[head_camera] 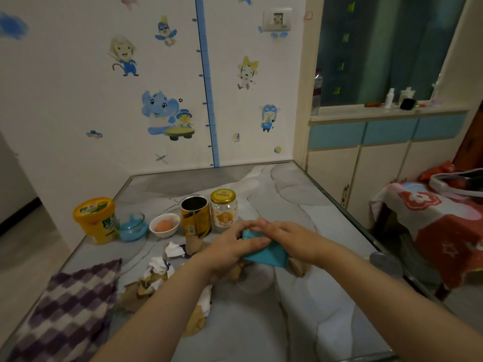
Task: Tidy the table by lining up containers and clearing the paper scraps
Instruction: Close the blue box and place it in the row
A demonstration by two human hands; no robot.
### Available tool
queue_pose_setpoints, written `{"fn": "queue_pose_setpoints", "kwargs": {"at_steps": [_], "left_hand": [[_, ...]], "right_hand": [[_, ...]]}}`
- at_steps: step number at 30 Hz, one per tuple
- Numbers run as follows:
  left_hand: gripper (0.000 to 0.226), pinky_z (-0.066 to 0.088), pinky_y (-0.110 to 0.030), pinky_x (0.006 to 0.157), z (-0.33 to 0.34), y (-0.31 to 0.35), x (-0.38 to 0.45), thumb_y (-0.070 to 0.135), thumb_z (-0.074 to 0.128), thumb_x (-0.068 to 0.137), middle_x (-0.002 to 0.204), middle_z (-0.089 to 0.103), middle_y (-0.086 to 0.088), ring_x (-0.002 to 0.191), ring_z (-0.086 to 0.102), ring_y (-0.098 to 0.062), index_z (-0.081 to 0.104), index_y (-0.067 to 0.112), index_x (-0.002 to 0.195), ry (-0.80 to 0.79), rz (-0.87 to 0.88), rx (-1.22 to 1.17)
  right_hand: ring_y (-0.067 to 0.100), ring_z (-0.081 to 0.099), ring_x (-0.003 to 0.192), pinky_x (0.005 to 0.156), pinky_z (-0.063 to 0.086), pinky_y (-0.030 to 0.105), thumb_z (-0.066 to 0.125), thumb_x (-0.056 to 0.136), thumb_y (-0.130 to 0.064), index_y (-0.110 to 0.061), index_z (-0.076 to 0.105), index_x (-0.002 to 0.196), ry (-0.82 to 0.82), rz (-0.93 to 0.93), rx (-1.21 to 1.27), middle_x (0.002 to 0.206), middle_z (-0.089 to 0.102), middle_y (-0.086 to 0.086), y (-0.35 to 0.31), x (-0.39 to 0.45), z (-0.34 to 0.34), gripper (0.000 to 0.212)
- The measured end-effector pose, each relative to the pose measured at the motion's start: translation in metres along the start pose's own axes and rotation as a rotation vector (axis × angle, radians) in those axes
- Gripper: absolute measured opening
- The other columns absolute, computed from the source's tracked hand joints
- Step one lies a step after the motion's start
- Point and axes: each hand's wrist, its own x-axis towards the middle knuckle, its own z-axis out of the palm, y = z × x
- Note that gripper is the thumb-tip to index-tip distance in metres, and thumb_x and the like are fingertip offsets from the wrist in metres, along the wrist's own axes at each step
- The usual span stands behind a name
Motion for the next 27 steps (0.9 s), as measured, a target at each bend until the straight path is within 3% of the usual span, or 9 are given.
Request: {"fn": "queue_pose_setpoints", "kwargs": {"at_steps": [2, 5, 7, 10, 13, 16, 19, 21, 27], "left_hand": [[0.030, 0.056, -0.022, 0.078, 0.004, -0.004, 0.003, 0.021, 0.067, 0.084, 0.106, 0.064, -0.006, 0.093, 0.066, -0.013, 0.059, 0.020, 0.113, 0.008, 0.000, -0.081], [0.019, 0.055, -0.020, 0.070, 0.008, -0.004, 0.011, 0.020, 0.065, 0.087, 0.102, 0.063, -0.006, 0.089, 0.064, -0.012, 0.062, 0.019, 0.106, 0.072, 0.011, -0.116], [0.035, 0.055, -0.023, 0.073, 0.006, -0.004, 0.021, 0.030, 0.073, 0.082, 0.112, 0.061, -0.012, 0.097, 0.064, -0.018, 0.061, 0.017, 0.113, 0.140, 0.050, -0.120], [0.060, 0.053, -0.033, 0.083, 0.001, 0.001, 0.037, 0.045, 0.075, 0.071, 0.121, 0.055, -0.015, 0.105, 0.060, -0.025, 0.056, 0.019, 0.121, 0.197, 0.038, -0.209], [0.066, 0.051, -0.034, 0.092, -0.003, 0.003, 0.053, 0.048, 0.068, 0.076, 0.127, 0.052, -0.009, 0.110, 0.057, -0.022, 0.047, 0.022, 0.132, 0.192, 0.011, -0.200], [0.063, 0.046, -0.039, 0.101, -0.009, 0.002, 0.061, 0.048, 0.059, 0.089, 0.133, 0.048, -0.001, 0.116, 0.052, -0.017, 0.036, 0.024, 0.143, 0.303, 0.005, -0.082], [0.040, 0.053, -0.031, 0.080, -0.018, -0.001, 0.054, 0.036, 0.051, 0.096, 0.121, 0.055, -0.002, 0.101, 0.057, -0.014, 0.046, 0.023, 0.134, 0.406, -0.011, 0.035], [0.029, 0.051, -0.030, 0.069, -0.021, -0.005, 0.050, 0.028, 0.051, 0.097, 0.105, 0.062, -0.005, 0.087, 0.060, -0.015, 0.053, 0.018, 0.124, 0.375, -0.039, 0.058], [0.014, 0.048, -0.022, 0.062, -0.027, -0.026, 0.046, 0.020, 0.056, 0.094, 0.086, 0.068, 0.001, 0.074, 0.063, -0.008, 0.066, 0.021, 0.104, 0.228, -0.071, 0.181]], "right_hand": [[0.011, 0.059, 0.108, 0.099, 0.045, 0.035, 0.029, 0.074, -0.088, -0.034, 0.060, 0.127, 0.001, 0.035, 0.014, 0.122, 0.063, -0.004, 0.008, 0.003, 0.002, 0.081], [0.012, 0.058, 0.107, 0.091, 0.050, 0.031, 0.028, 0.086, -0.076, -0.043, 0.051, 0.128, -0.041, 0.077, 0.118, 0.121, 0.058, -0.005, 0.016, 0.005, -0.001, 0.058], [0.016, 0.057, 0.110, 0.089, 0.054, 0.035, 0.036, 0.088, -0.071, -0.046, 0.049, 0.129, -0.054, 0.053, 0.164, 0.125, 0.055, -0.004, 0.020, 0.009, -0.008, 0.050], [0.021, 0.060, 0.111, 0.089, 0.056, 0.041, 0.057, 0.076, -0.070, -0.037, 0.043, 0.139, -0.023, 0.074, 0.189, 0.131, 0.051, 0.003, 0.025, 0.022, -0.023, 0.073], [0.021, 0.063, 0.106, 0.090, 0.056, 0.040, 0.068, 0.082, -0.051, -0.027, 0.042, 0.143, -0.015, 0.084, 0.151, 0.128, 0.052, 0.003, 0.030, 0.040, -0.038, 0.071], [0.019, 0.058, 0.107, 0.089, 0.055, 0.034, 0.071, 0.084, -0.036, -0.020, 0.036, 0.146, 0.103, 0.112, 0.110, 0.129, 0.046, 0.003, 0.036, 0.063, -0.054, 0.072], [0.025, 0.043, 0.122, 0.100, 0.045, 0.039, 0.075, 0.081, -0.031, -0.020, 0.024, 0.150, 0.283, 0.184, -0.176, 0.140, 0.028, 0.007, 0.047, 0.092, -0.063, 0.086], [0.030, 0.035, 0.129, 0.106, 0.038, 0.043, 0.078, 0.077, -0.026, -0.019, 0.017, 0.151, 0.319, 0.204, -0.299, 0.143, 0.019, 0.008, 0.058, 0.113, -0.058, 0.096], [0.031, 0.029, 0.135, 0.108, 0.034, 0.044, 0.079, 0.076, -0.022, -0.018, 0.010, 0.152, 0.334, 0.190, -0.401, 0.151, 0.014, 0.006, 0.084, 0.166, -0.038, 0.102]]}}
